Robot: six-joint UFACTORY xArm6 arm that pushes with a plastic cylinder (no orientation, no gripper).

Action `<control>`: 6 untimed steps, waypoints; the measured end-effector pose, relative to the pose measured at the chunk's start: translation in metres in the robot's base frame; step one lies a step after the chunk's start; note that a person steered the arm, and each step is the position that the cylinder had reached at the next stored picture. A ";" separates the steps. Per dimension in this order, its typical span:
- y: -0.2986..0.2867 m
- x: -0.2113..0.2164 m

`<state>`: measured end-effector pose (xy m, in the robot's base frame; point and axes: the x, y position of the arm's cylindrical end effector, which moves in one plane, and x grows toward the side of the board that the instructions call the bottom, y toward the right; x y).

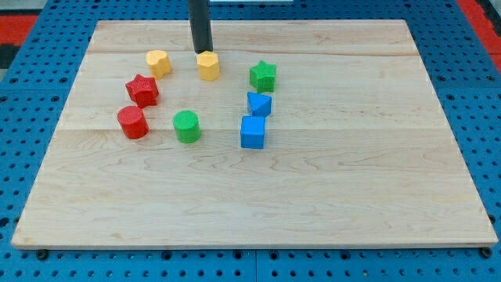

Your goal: Move the yellow hexagon to the left of the green star

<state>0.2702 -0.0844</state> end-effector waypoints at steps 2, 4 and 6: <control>0.001 0.016; 0.001 0.013; 0.004 0.013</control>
